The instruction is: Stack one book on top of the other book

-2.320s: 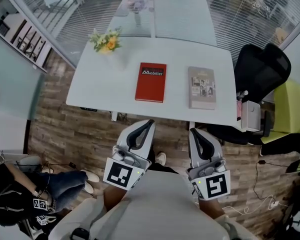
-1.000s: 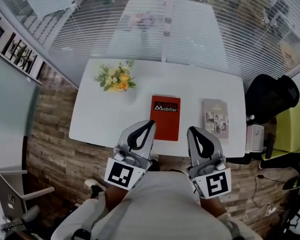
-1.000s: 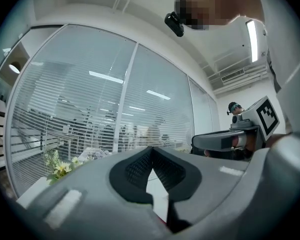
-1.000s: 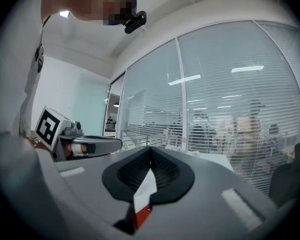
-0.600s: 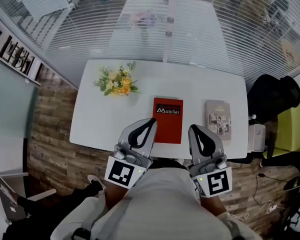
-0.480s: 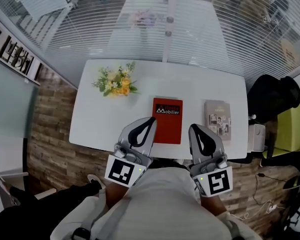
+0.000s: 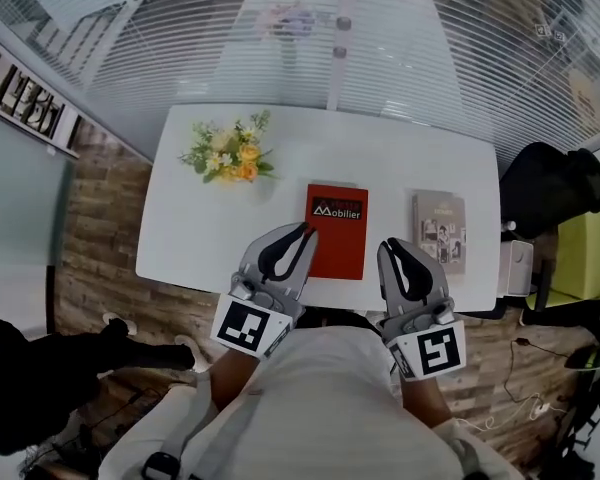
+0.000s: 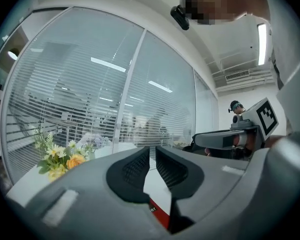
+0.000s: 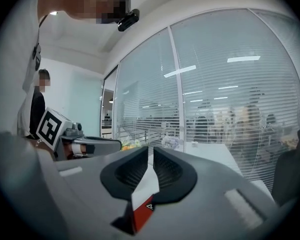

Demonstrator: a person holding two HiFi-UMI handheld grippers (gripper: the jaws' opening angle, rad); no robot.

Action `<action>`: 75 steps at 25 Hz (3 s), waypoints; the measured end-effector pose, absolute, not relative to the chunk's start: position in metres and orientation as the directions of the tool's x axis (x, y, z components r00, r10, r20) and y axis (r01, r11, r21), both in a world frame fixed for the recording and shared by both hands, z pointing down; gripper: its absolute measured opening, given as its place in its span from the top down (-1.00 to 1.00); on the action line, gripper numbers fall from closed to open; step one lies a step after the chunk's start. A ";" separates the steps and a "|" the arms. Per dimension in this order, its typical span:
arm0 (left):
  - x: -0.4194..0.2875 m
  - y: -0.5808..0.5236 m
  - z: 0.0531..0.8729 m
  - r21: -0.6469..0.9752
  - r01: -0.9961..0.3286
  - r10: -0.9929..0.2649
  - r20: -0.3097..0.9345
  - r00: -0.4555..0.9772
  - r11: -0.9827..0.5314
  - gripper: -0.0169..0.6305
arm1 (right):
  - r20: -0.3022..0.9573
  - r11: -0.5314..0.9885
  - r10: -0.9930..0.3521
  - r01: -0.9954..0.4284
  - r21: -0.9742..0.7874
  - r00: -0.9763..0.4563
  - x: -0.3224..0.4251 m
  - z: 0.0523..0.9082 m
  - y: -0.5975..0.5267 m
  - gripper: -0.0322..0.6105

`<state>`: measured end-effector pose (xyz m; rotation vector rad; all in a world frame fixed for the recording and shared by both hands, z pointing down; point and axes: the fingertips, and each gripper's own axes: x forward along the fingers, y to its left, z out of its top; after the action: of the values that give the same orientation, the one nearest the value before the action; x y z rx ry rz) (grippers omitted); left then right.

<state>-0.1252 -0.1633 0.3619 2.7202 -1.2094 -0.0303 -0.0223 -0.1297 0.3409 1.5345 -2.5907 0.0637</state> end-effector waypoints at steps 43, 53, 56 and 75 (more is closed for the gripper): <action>-0.116 -0.150 0.716 0.432 -0.743 -0.426 0.623 0.656 -0.511 0.13 | 0.662 0.312 -0.594 -0.889 -0.335 -0.458 0.007 0.694 -0.126 0.19; -0.113 -0.148 0.720 0.465 -0.736 -0.422 0.612 0.669 -0.492 0.08 | 0.650 0.290 -0.594 -0.880 -0.376 -0.474 0.006 0.698 -0.126 0.15; -0.113 -0.148 0.720 0.470 -0.736 -0.420 0.612 0.670 -0.488 0.08 | 0.651 0.290 -0.597 -0.882 -0.371 -0.469 0.006 0.698 -0.125 0.15; -0.107 -0.146 0.722 0.486 -0.718 -0.399 0.607 0.687 -0.498 0.08 | 0.669 0.254 -0.600 -0.898 -0.360 -0.438 0.012 0.706 -0.126 0.04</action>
<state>-0.1066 -0.1457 0.7223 2.1471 -0.8529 0.5460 0.0125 -0.1263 0.7063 1.3651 -2.1350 1.0202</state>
